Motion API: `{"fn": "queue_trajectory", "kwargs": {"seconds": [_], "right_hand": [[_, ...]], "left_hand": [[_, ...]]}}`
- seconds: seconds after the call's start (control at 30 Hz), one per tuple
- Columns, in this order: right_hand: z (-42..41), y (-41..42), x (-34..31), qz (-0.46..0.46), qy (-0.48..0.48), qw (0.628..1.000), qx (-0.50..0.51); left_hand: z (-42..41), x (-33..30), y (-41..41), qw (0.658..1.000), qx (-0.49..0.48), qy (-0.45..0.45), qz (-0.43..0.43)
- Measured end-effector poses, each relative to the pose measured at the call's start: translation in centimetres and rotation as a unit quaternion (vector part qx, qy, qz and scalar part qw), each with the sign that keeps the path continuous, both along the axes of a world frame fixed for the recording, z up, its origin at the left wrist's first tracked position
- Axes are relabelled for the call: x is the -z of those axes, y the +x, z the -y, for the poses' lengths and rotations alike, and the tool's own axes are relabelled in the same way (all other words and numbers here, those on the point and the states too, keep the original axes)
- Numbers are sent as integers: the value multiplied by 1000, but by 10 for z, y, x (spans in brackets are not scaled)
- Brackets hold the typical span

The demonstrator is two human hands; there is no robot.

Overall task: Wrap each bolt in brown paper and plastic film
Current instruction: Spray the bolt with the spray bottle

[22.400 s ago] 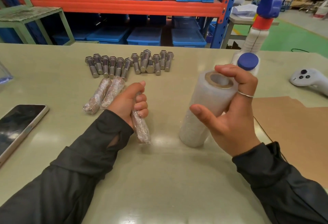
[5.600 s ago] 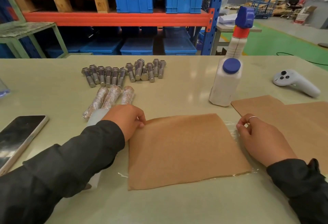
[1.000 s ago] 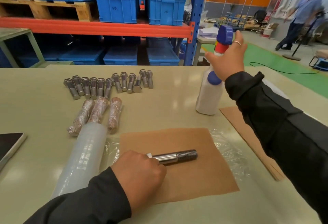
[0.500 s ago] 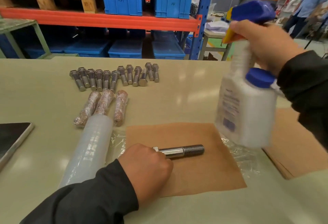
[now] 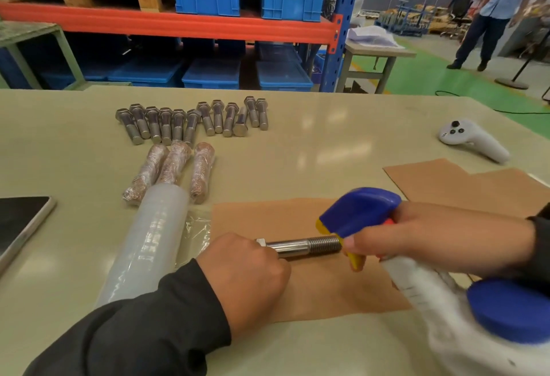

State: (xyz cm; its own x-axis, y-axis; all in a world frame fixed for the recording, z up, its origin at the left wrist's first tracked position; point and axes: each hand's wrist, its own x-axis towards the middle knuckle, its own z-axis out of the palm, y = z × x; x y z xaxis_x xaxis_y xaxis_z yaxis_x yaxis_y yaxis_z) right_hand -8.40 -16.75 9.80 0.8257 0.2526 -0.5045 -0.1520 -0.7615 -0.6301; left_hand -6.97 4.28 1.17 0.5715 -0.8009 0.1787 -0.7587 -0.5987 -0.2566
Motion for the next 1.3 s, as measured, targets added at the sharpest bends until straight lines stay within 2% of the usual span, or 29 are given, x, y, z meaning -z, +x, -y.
{"fn": "queue_trajectory", "kwargs": {"seconds": [0.13, 0.27, 0.37, 0.47, 0.7, 0.83, 1.07, 1.2, 1.3], "right_hand": [[4, 6, -10, 44, -1, 999, 16], [12, 25, -28, 154, 21, 984, 89], [24, 53, -41, 262, 17, 952, 154], [34, 88, -46, 352, -11, 913, 203], [53, 161, -33, 495, 8, 835, 242], [66, 186, -25, 508, 19, 812, 286], [78, 196, -18, 482, 62, 810, 328], [80, 191, -15, 469, 76, 825, 306], [82, 183, -13, 430, 92, 837, 326]], "left_hand": [[0, -2, 0, 1000, -6, 7, 1], [0, -6, -2, 1000, 15, 5, -13], [-1, -7, -5, 997, 42, -13, -58], [-1, -9, -7, 990, 27, -49, -130], [2, -2, 0, 985, -31, 36, -169], [-1, 0, 2, 984, -44, 30, -170], [2, -1, 5, 979, -74, 72, -177], [1, -3, 5, 976, -79, 90, -180], [0, -6, 3, 979, -80, 77, -171]]}}
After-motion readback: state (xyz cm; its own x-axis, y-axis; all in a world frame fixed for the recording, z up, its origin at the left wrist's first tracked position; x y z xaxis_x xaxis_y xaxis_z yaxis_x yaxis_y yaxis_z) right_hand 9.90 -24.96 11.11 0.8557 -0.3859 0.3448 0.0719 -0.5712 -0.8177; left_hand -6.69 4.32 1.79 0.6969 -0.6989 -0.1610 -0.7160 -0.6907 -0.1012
